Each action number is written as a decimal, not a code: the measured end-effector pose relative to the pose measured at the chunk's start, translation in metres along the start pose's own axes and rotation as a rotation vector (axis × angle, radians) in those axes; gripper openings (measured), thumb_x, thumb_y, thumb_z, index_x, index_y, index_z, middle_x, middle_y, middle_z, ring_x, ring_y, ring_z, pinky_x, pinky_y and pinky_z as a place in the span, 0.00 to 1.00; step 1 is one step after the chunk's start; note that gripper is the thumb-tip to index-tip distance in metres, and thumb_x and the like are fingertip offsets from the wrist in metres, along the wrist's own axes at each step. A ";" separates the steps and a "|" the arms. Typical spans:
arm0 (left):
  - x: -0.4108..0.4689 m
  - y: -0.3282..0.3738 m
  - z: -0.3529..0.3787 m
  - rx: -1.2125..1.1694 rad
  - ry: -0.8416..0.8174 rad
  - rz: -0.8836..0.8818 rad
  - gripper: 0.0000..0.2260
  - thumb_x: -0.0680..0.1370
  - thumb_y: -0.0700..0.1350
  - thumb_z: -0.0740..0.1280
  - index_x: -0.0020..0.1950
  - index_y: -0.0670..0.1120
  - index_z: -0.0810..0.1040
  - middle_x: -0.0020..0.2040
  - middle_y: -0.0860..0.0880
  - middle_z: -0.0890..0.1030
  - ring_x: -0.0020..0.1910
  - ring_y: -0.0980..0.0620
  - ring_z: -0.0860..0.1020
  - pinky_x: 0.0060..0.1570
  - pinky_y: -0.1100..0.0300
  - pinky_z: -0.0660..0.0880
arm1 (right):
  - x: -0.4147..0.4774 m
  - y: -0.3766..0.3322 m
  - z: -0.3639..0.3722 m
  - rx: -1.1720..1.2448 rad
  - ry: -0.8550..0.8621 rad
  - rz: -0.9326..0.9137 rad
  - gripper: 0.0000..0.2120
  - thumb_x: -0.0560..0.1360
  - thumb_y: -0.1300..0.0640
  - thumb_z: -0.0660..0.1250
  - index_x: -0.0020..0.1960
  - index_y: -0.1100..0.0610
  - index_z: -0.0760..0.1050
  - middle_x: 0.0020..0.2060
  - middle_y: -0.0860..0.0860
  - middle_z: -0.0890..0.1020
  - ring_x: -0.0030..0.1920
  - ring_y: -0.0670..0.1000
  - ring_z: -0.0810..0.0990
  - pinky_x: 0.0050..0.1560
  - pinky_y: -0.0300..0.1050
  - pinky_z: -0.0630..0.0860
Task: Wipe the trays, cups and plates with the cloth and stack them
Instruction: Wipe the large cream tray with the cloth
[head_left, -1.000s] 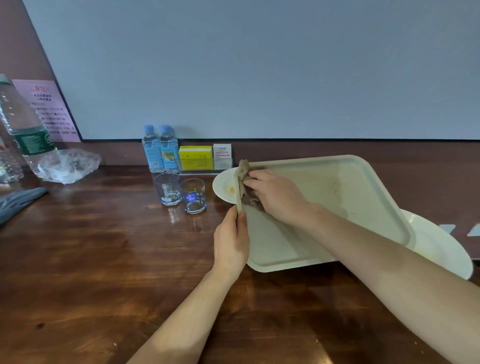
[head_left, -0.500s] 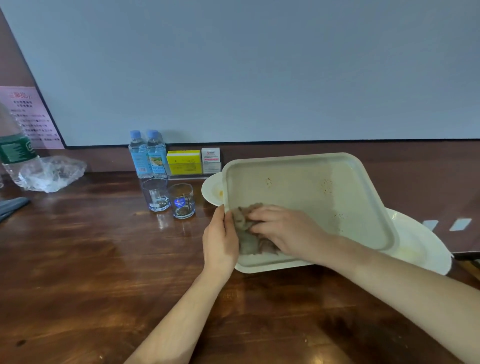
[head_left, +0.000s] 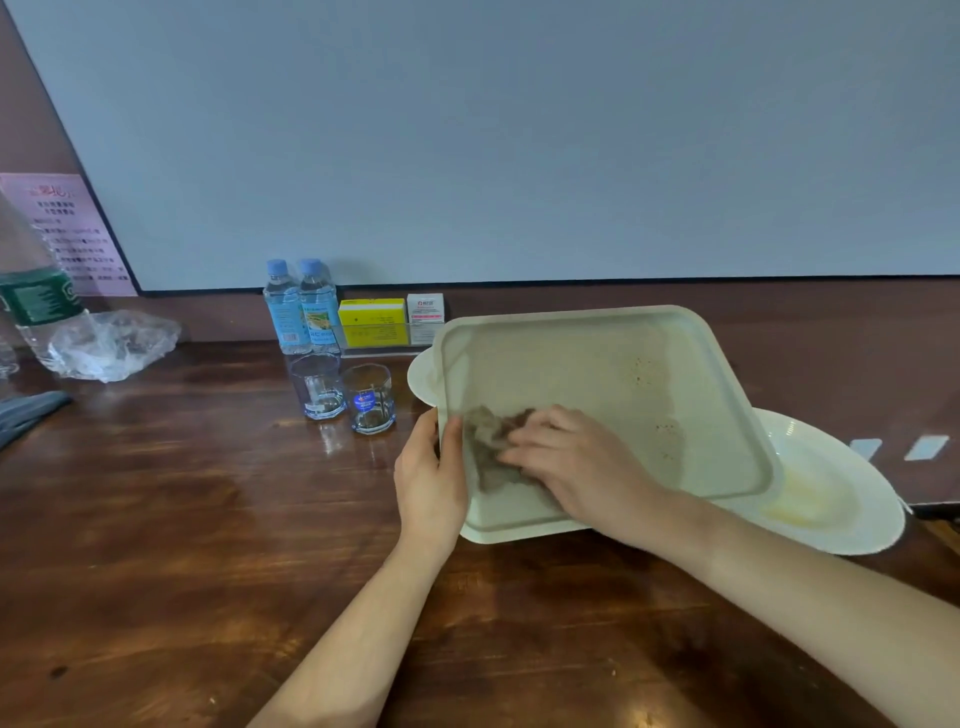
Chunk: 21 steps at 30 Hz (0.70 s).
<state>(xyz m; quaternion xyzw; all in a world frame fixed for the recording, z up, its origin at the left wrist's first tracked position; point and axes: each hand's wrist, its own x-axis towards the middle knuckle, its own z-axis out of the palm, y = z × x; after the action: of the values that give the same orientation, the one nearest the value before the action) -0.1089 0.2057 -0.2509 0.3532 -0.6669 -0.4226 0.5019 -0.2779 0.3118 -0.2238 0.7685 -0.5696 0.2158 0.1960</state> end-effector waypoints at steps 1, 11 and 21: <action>0.001 0.000 0.000 0.006 0.004 0.001 0.18 0.88 0.46 0.63 0.38 0.53 0.67 0.30 0.59 0.70 0.31 0.56 0.66 0.37 0.50 0.65 | -0.008 -0.003 -0.002 0.016 -0.008 -0.025 0.13 0.79 0.59 0.70 0.63 0.52 0.85 0.59 0.45 0.86 0.58 0.55 0.79 0.54 0.50 0.78; -0.003 0.008 -0.003 0.012 -0.005 0.056 0.19 0.87 0.42 0.64 0.38 0.56 0.68 0.30 0.59 0.71 0.31 0.56 0.68 0.35 0.52 0.64 | 0.067 0.057 -0.031 -0.191 0.025 0.172 0.25 0.75 0.70 0.69 0.70 0.56 0.80 0.65 0.53 0.82 0.60 0.59 0.79 0.47 0.55 0.83; 0.010 -0.008 -0.010 -0.109 0.064 -0.037 0.10 0.84 0.54 0.63 0.55 0.55 0.83 0.45 0.52 0.87 0.47 0.45 0.85 0.52 0.38 0.82 | -0.002 -0.003 -0.005 0.012 -0.086 0.075 0.17 0.75 0.66 0.73 0.62 0.54 0.82 0.58 0.48 0.79 0.56 0.50 0.76 0.43 0.52 0.82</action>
<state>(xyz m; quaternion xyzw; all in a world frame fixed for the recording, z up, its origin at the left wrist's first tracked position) -0.1014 0.1910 -0.2532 0.3508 -0.6198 -0.4560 0.5337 -0.2767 0.3173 -0.2207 0.7562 -0.6048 0.1931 0.1584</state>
